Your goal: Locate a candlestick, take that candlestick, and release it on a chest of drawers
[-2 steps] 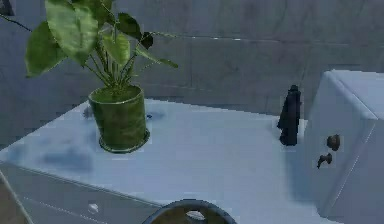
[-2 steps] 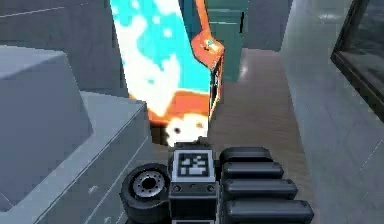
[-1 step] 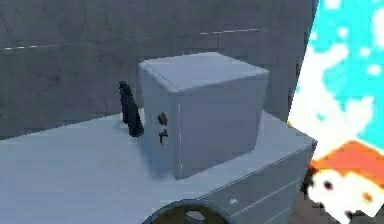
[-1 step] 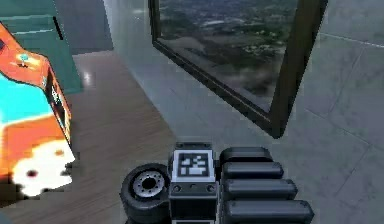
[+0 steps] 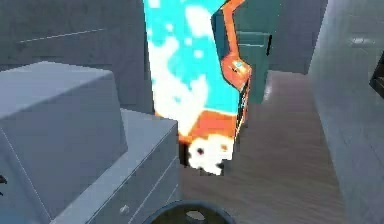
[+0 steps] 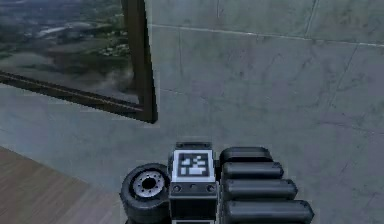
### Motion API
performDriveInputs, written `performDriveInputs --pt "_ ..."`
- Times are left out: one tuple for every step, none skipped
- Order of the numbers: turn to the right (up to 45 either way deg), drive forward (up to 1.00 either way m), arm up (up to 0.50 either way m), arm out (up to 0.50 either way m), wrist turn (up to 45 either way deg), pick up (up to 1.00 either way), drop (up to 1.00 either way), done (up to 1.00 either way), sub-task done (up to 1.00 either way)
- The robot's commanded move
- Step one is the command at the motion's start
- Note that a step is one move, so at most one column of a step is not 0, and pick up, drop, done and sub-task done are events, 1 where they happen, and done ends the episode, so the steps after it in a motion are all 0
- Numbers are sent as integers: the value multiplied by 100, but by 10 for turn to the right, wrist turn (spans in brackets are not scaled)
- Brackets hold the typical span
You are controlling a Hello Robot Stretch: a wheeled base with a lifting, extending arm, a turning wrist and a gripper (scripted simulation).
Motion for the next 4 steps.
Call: performDriveInputs --pt "-450 0 0 0 0 0 0 0 0" --pt "-450 0 0 0 0 0 0 0 0" --pt "-390 0 0 0 0 0 0 0 0" --pt "0 0 0 32 0 0 0 0 0"
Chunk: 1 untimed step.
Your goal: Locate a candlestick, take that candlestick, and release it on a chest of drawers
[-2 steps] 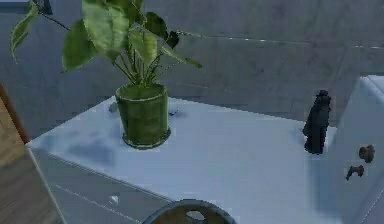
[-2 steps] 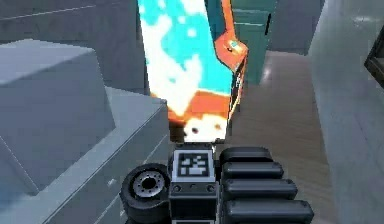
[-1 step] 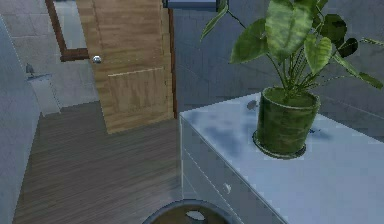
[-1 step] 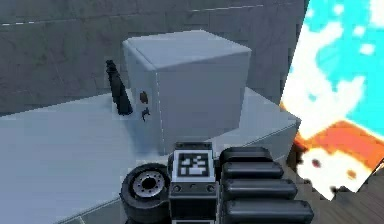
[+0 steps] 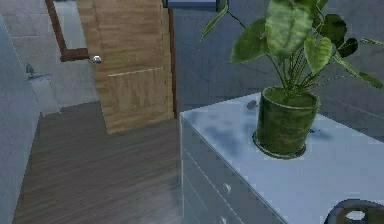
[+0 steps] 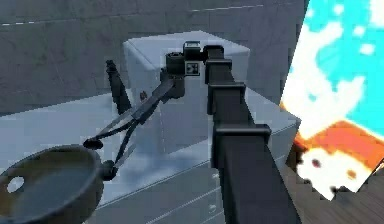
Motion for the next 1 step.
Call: performDriveInputs --pt "0 0 0 0 390 0 0 0 0"
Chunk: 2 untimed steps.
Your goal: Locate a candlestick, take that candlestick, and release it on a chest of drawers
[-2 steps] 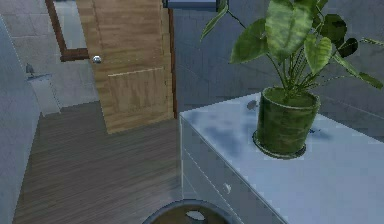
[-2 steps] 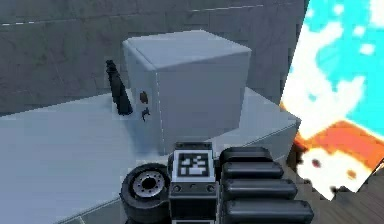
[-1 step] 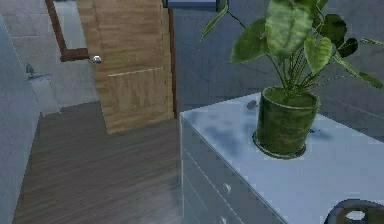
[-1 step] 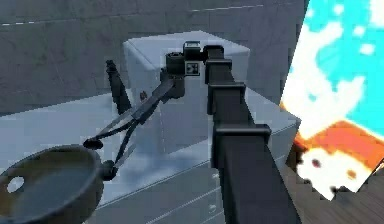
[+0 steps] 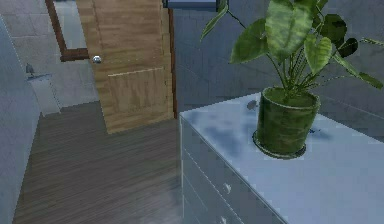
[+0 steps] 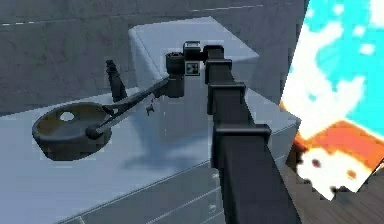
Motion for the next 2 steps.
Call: performDriveInputs --pt "0 0 -12 0 0 0 0 0 0" --pt "0 0 0 0 0 0 100 0 0"
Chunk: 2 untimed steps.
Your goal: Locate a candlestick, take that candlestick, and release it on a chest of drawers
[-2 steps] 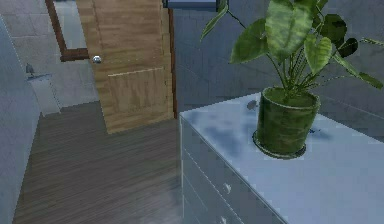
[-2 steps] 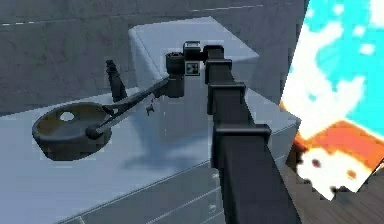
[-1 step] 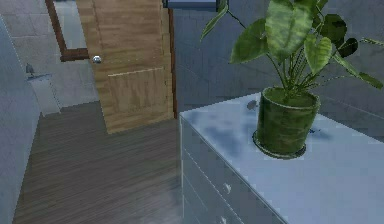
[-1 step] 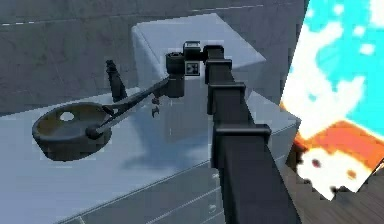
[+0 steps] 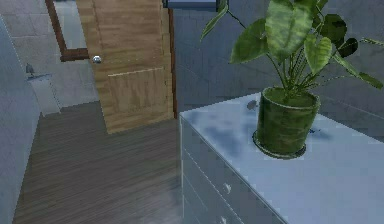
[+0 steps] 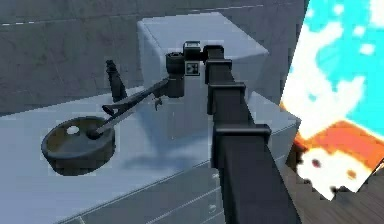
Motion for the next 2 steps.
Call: performDriveInputs --pt "0 0 0 -10 0 0 0 0 0" --pt "0 0 0 0 0 0 0 100 0"
